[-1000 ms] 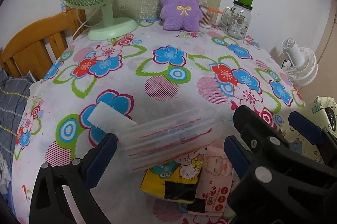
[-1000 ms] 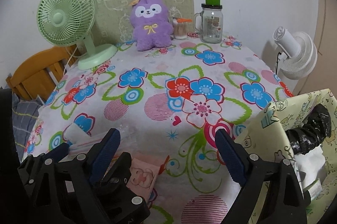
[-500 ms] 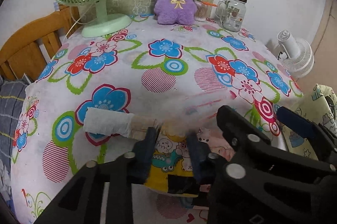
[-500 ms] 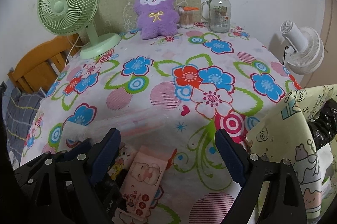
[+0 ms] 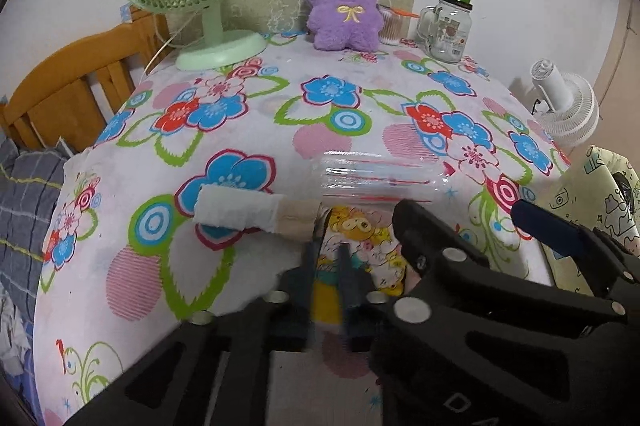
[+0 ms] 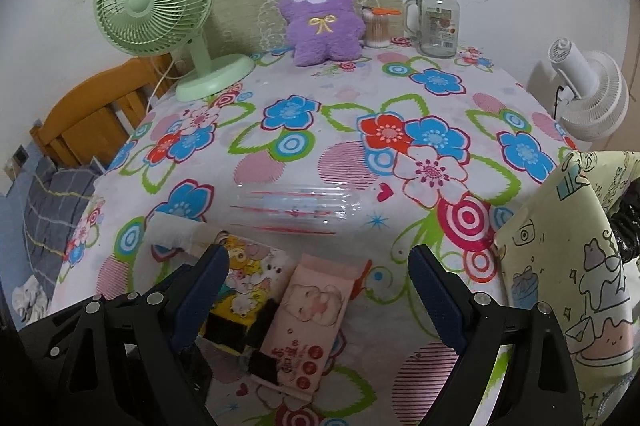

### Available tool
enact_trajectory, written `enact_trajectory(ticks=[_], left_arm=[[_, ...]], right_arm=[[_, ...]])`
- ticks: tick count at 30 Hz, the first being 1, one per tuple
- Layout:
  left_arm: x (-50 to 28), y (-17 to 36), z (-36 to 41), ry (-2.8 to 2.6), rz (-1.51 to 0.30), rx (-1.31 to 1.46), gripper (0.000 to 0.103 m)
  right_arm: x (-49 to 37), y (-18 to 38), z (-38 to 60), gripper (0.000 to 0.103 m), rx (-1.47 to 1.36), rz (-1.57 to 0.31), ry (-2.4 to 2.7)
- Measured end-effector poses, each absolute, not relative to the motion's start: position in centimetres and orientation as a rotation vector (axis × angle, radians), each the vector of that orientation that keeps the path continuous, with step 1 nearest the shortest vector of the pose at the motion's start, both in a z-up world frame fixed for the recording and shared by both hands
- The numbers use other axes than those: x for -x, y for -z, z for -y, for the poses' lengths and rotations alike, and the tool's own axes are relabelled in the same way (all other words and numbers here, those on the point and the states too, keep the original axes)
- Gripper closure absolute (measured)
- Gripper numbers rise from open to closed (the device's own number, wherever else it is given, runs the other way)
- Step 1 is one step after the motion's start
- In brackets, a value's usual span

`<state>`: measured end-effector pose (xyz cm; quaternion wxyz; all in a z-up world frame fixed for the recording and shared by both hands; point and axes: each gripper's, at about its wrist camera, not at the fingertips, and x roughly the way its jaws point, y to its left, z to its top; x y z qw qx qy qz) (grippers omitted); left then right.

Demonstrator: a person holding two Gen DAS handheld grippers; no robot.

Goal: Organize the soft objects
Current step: 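Grasp the yellow cartoon snack bag with the left tool while the right tool grasps the pink wipes package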

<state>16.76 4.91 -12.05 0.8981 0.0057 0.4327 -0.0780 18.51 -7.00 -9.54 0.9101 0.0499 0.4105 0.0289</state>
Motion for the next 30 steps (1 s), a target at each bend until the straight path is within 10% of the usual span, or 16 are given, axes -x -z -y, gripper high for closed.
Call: enact_trajectory(ticks=[17, 25, 30], left_arm=[[-17.2, 12.4, -4.4, 0.2, -0.909, -0.013, 0.023], [-17.3, 14.0, -3.4, 0.185, -0.938, -0.044, 0.021], [-16.7, 13.9, -3.1, 0.248, -0.925, -0.024, 0.046]], right_arm=[[-19.8, 10.0, 6.4, 0.01, -0.058, -0.864, -0.067], [-19.3, 11.7, 8.3, 0.01, -0.107, -0.917, -0.024], [-18.8, 12.1, 8.2, 0.01, -0.109, -0.929, -0.028]])
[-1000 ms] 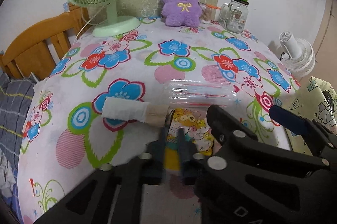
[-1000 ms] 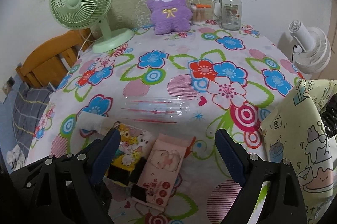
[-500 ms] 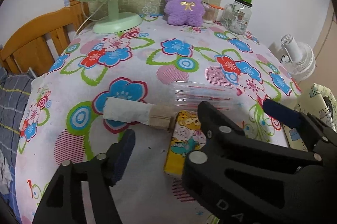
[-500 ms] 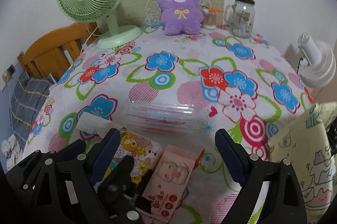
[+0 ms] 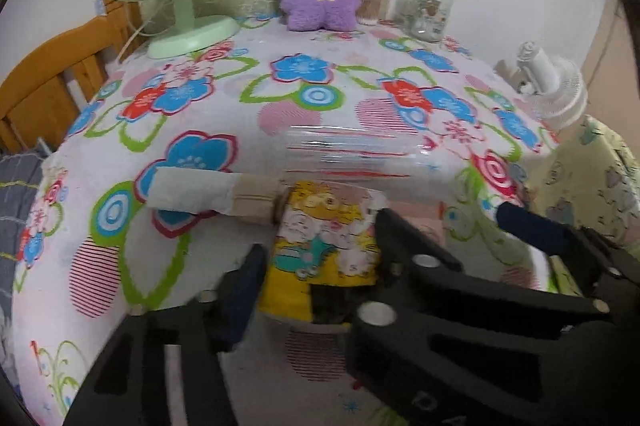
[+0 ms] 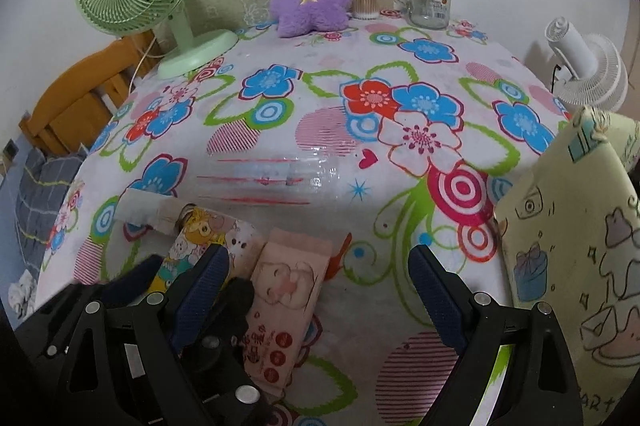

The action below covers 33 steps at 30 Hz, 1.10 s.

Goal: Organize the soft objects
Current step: 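Grasp the yellow cartoon snack bag with the left tool while the right tool grasps the pink wipes package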

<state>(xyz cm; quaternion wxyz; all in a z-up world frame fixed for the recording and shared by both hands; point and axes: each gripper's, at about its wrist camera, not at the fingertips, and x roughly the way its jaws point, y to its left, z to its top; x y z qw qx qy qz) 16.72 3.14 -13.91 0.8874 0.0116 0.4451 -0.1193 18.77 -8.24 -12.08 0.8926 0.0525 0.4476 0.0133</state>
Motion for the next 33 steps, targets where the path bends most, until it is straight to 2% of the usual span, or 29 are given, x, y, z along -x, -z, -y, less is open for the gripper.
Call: enact_trajectory(ticks=[2, 6, 9, 12, 14, 15, 16, 19, 24, 33], left_arm=[[-16.5, 14.0, -3.2, 0.223, -0.918, -0.029, 0.052], [-16.0, 13.9, -3.5, 0.214, -0.918, -0.037, 0.054], [-15.5, 13.8, -3.9, 0.208, -0.921, -0.041, 0.054], [-15.0, 13.9, -4.4, 0.198, -0.923, -0.038, 0.054], [-14.7, 13.9, -4.5, 0.192, -0.921, -0.048, 0.054], [-14.5, 13.9, -4.6, 0.191, -0.919, -0.052, 0.054], [-14.3, 14.0, -4.5, 0.187, -0.916, -0.058, 0.054], [-14.0, 14.0, -4.8, 0.179, -0.911, -0.051, 0.054], [-13.6, 13.9, -5.0, 0.178, -0.909, -0.033, 0.055], [-11.9, 12.4, -4.6, 0.175, -0.868, -0.02, 0.055]], right_arm=[[-18.6, 12.1, 8.3, 0.01, -0.11, -0.928, -0.021], [-18.1, 12.2, 8.0, 0.01, -0.111, -0.933, -0.034], [-17.9, 12.3, 7.5, 0.018, -0.109, -0.941, -0.053], [-17.6, 12.5, 6.9, 0.022, -0.117, -0.952, -0.08], [-17.6, 12.7, 6.6, 0.029, -0.119, -0.958, -0.089], [-17.6, 12.8, 6.4, 0.041, -0.113, -0.965, -0.088], [-17.8, 13.0, 6.2, 0.046, -0.11, -0.984, -0.096], [-17.6, 13.1, 5.9, 0.056, -0.085, -0.982, -0.081], [-17.3, 13.1, 5.9, 0.06, -0.095, -0.984, -0.1], [-15.3, 11.2, 6.1, 0.061, -0.081, -0.925, -0.113]])
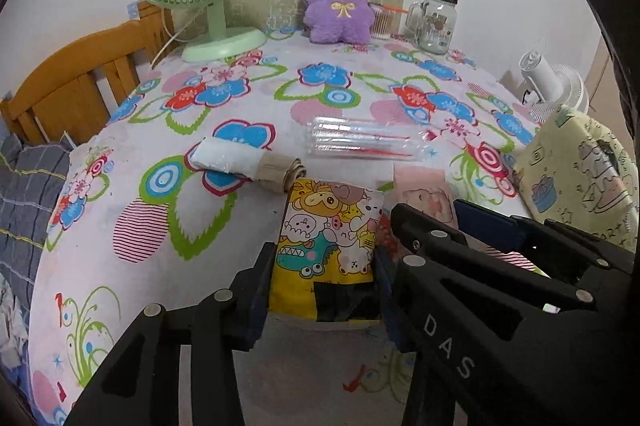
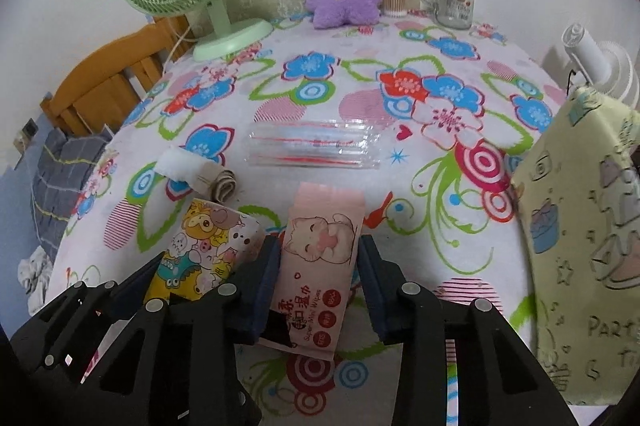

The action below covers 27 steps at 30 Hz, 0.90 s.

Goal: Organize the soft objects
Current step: 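Grasp the yellow cartoon snack bag with the left tool while the right tool grasps the pink wipes package, then carry the yellow bag and pink package over the fabric basket with both tools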

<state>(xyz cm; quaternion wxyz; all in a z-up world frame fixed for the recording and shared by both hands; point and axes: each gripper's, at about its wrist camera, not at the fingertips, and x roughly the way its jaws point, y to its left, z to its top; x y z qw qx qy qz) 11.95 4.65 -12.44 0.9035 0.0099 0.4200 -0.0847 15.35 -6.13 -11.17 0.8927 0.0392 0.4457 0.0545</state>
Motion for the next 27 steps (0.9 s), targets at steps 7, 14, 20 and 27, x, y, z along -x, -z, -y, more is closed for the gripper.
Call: enact_trajectory(ticks=[7, 14, 20, 27], left_arm=[[-10.3, 10.8, -4.1, 0.174, -0.823, -0.019, 0.055], [-8.7, 9.2, -3.4, 0.178, -0.781, -0.022, 0.055], [-7.5, 7.6, -2.8, 0.18, -0.748, -0.029, 0.055], [-6.5, 5.6, -2.0, 0.179, -0.712, -0.037, 0.055]], right_arm=[[-13.7, 9.3, 6.6, 0.061, -0.08, -0.875, -0.116], [-11.9, 7.5, 7.5, 0.061, -0.085, -0.831, -0.113], [-10.6, 5.9, 8.2, 0.061, -0.1, -0.793, -0.112], [-9.3, 3.6, 9.1, 0.061, -0.104, -0.752, -0.115]])
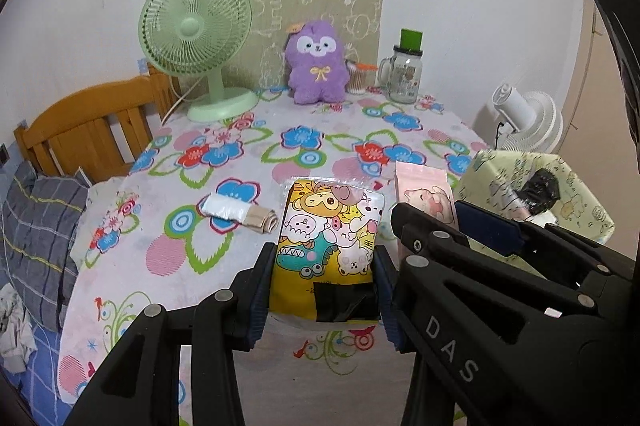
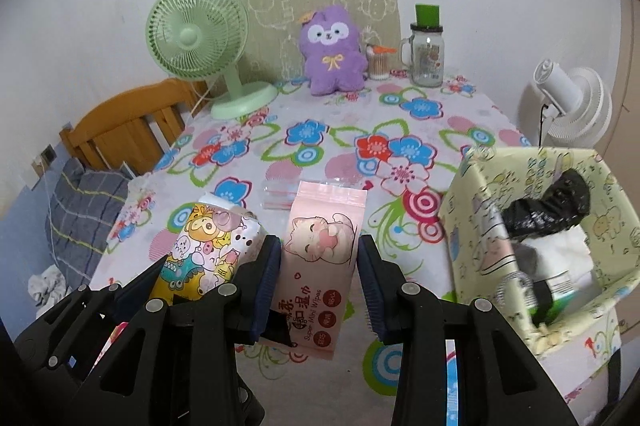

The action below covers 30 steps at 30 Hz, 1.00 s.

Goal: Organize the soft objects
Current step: 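Carry the yellow bag and pink package over the fabric basket with both tools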

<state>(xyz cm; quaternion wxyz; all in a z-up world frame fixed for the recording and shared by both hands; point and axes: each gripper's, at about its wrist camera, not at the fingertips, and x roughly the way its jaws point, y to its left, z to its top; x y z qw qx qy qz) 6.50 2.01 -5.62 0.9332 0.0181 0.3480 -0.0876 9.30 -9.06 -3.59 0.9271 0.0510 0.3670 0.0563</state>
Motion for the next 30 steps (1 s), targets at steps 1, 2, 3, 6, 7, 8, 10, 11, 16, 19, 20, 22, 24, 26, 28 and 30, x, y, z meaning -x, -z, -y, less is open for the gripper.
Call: enact_trajectory(ticks=[1, 2, 3, 6, 7, 8, 10, 11, 16, 19, 20, 22, 24, 26, 28, 30], left_arm=[[-6.3, 5.2, -1.8, 0.179, -0.705, -0.037, 0.055], [-6.2, 5.0, -1.7, 0.18, -0.701, -0.038, 0.055], [-6.1, 4.7, -1.5, 0.18, -0.695, -0.038, 0.055], [-5.8, 4.0, -0.9, 0.182, -0.682, -0.042, 0.055], [-5.8, 3.7, -0.7, 0.183, -0.678, -0.043, 0.055], [-5.7, 3.5, -0.5, 0.183, -0.675, -0.043, 0.055], [-5.5, 3.1, -0.1, 0.182, -0.667, -0.042, 0.055], [-5.5, 2.8, 0.1, 0.181, -0.662, -0.041, 0.055], [-5.1, 1.7, 1.5, 0.186, -0.637, -0.041, 0.055], [-5.0, 1.1, 2.4, 0.191, -0.625, -0.041, 0.055], [-5.0, 1.0, 2.6, 0.194, -0.621, -0.039, 0.055], [-4.9, 0.8, 3.3, 0.197, -0.615, -0.036, 0.055], [-4.8, 0.6, 4.0, 0.201, -0.61, -0.036, 0.055], [-4.8, 0.5, 4.8, 0.207, -0.606, -0.037, 0.055], [-4.8, 0.4, 5.5, 0.212, -0.604, -0.039, 0.055], [-4.7, 0.4, 6.2, 0.219, -0.602, -0.041, 0.055]], right_arm=[[-9.2, 3.3, 9.3, 0.061, -0.105, -0.747, -0.115], [-9.1, 3.0, 9.3, 0.061, -0.105, -0.741, -0.115], [-9.0, 2.7, 9.5, 0.061, -0.105, -0.737, -0.115], [-8.6, 1.7, 10.2, 0.061, -0.109, -0.72, -0.114], [-8.5, 1.6, 10.4, 0.061, -0.109, -0.716, -0.114], [-8.4, 1.4, 10.6, 0.061, -0.109, -0.713, -0.114], [-8.3, 0.9, 11.0, 0.061, -0.107, -0.705, -0.115], [-8.2, 0.6, 11.2, 0.061, -0.105, -0.7, -0.117], [-7.8, -0.8, 12.6, 0.061, -0.101, -0.672, -0.115], [-7.7, -1.4, 13.5, 0.061, -0.1, -0.661, -0.111], [-7.6, -1.5, 13.7, 0.061, -0.1, -0.656, -0.109], [-7.5, -1.9, 14.4, 0.061, -0.1, -0.645, -0.106], [-7.4, -2.1, 15.1, 0.061, -0.103, -0.64, -0.103], [-7.3, -2.3, 15.9, 0.061, -0.104, -0.635, -0.099], [-7.2, -2.4, 16.7, 0.06, -0.105, -0.631, -0.094], [-7.2, -2.5, 17.5, 0.06, -0.108, -0.628, -0.088]])
